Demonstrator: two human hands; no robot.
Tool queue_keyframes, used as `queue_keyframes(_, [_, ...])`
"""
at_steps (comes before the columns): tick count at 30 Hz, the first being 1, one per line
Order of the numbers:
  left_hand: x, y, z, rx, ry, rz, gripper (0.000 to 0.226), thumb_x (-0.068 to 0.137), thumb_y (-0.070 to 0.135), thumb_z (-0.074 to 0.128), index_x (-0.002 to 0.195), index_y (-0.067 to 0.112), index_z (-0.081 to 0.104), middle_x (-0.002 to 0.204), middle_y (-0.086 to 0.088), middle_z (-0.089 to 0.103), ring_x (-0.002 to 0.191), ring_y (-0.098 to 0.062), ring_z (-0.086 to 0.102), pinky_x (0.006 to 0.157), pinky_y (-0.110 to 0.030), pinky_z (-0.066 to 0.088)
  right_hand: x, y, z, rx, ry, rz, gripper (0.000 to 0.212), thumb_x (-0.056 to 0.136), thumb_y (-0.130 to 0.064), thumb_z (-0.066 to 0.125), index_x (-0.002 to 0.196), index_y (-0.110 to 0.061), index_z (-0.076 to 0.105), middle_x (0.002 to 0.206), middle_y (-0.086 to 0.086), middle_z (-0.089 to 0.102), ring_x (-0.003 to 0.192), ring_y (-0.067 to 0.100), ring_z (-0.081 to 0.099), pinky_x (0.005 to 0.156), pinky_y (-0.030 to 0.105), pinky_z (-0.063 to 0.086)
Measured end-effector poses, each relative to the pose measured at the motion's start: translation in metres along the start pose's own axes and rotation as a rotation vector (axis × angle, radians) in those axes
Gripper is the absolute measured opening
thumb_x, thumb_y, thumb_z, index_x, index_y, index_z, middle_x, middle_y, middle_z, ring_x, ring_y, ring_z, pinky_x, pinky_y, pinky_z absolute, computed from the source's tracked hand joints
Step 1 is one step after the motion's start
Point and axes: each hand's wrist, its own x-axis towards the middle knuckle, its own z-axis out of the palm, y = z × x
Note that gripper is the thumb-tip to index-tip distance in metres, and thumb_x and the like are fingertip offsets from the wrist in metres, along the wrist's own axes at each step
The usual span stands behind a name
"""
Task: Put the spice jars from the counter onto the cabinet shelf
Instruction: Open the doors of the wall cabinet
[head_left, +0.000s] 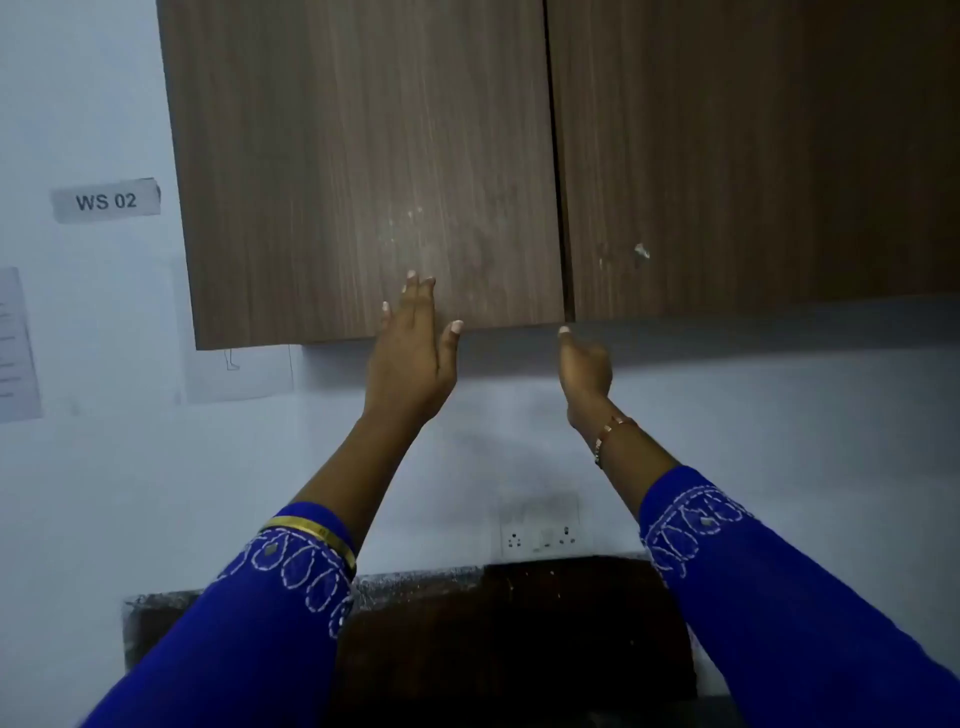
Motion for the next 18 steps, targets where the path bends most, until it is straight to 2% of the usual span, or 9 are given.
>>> queue_keyframes(2, [0.009, 0.0, -0.004, -0.001, 0.0, 0.002, 0.061, 0.094, 0.038, 0.026, 0.145, 0.005, 0.023, 0.155, -0.014, 0.024, 0.145, -0.024, 0.019, 0.117, -0.032, 0.005, 0.007, -0.002, 0.009, 0.179, -0.069, 0.181, 0.033, 0.093, -0.035, 0.053, 0.114, -0.01, 0.053, 0.075, -0.001, 0.043, 0.064, 0.013, 0.042, 0.061, 0.023, 0.043])
queue_keyframes(4, [0.018, -0.001, -0.007, -0.014, -0.01, -0.014, 0.061, 0.095, 0.038, 0.026, 0.145, 0.004, 0.024, 0.153, -0.015, 0.027, 0.144, -0.025, 0.021, 0.118, -0.034, 0.007, 0.011, -0.007, 0.019, 0.278, -0.152, 0.249, 0.048, 0.092, -0.032, 0.056, 0.129, -0.003, 0.049, 0.073, 0.003, 0.045, 0.058, 0.012, 0.036, 0.057, 0.021, 0.039])
queue_keyframes(5, [0.023, -0.001, -0.008, -0.031, -0.021, -0.034, 0.059, 0.097, 0.037, 0.028, 0.145, 0.003, 0.024, 0.152, -0.016, 0.029, 0.144, -0.025, 0.022, 0.118, -0.034, 0.007, 0.013, -0.01, 0.025, 0.318, -0.209, 0.266, 0.053, 0.091, -0.031, 0.057, 0.135, -0.004, 0.044, 0.087, 0.01, 0.055, 0.063, 0.014, 0.043, 0.065, 0.023, 0.044])
queue_keyframes(6, [0.027, -0.001, -0.009, -0.054, -0.033, -0.058, 0.056, 0.098, 0.034, 0.029, 0.145, 0.003, 0.023, 0.152, -0.015, 0.029, 0.144, -0.025, 0.022, 0.118, -0.034, 0.007, 0.015, -0.013, 0.031, 0.36, -0.258, 0.29, 0.058, 0.091, -0.03, 0.057, 0.14, -0.005, 0.038, 0.115, 0.016, 0.056, 0.082, 0.021, 0.054, 0.082, 0.028, 0.048])
queue_keyframes(7, [0.03, -0.001, -0.011, -0.074, -0.049, -0.085, 0.055, 0.099, 0.032, 0.03, 0.145, 0.003, 0.022, 0.152, -0.015, 0.029, 0.144, -0.025, 0.022, 0.119, -0.034, 0.007, 0.017, -0.015, 0.038, 0.408, -0.298, 0.317, 0.062, 0.091, -0.028, 0.058, 0.143, -0.006, 0.033, 0.139, 0.019, 0.044, 0.111, 0.029, 0.053, 0.099, 0.036, 0.043])
queue_keyframes(8, [0.033, 0.0, -0.013, -0.094, -0.066, -0.111, 0.054, 0.1, 0.031, 0.029, 0.146, 0.003, 0.021, 0.153, -0.014, 0.029, 0.144, -0.025, 0.022, 0.119, -0.034, 0.007, 0.018, -0.018, 0.043, 0.458, -0.316, 0.334, 0.063, 0.091, -0.026, 0.058, 0.144, -0.006, 0.031, 0.148, 0.019, 0.032, 0.131, 0.033, 0.04, 0.108, 0.041, 0.035])
queue_keyframes(9, [0.035, 0.001, -0.014, -0.11, -0.087, -0.133, 0.054, 0.1, 0.03, 0.029, 0.146, 0.004, 0.02, 0.153, -0.014, 0.028, 0.144, -0.025, 0.022, 0.119, -0.035, 0.007, 0.02, -0.02, 0.048, 0.513, -0.334, 0.344, 0.062, 0.091, -0.024, 0.058, 0.144, -0.006, 0.032, 0.15, 0.019, 0.029, 0.137, 0.034, 0.032, 0.111, 0.044, 0.031])
queue_keyframes(13, [0.038, 0.007, -0.021, -0.14, -0.159, -0.168, 0.054, 0.1, 0.03, 0.028, 0.147, 0.005, 0.019, 0.154, -0.012, 0.025, 0.144, -0.025, 0.021, 0.12, -0.04, 0.012, 0.026, -0.022, 0.059, 0.724, -0.342, 0.362, 0.055, 0.09, -0.017, 0.058, 0.139, -0.003, 0.039, 0.146, 0.019, 0.039, 0.134, 0.034, 0.038, 0.112, 0.044, 0.031])
queue_keyframes(18, [0.041, 0.017, -0.027, -0.125, -0.268, -0.153, 0.054, 0.099, 0.028, 0.035, 0.146, 0.005, 0.021, 0.154, -0.012, 0.026, 0.143, -0.024, 0.023, 0.119, -0.039, 0.018, 0.015, -0.019, 0.056, 0.793, -0.329, 0.3, 0.045, 0.092, -0.017, 0.057, 0.132, -0.001, 0.046, 0.137, 0.021, 0.049, 0.125, 0.035, 0.05, 0.104, 0.042, 0.041])
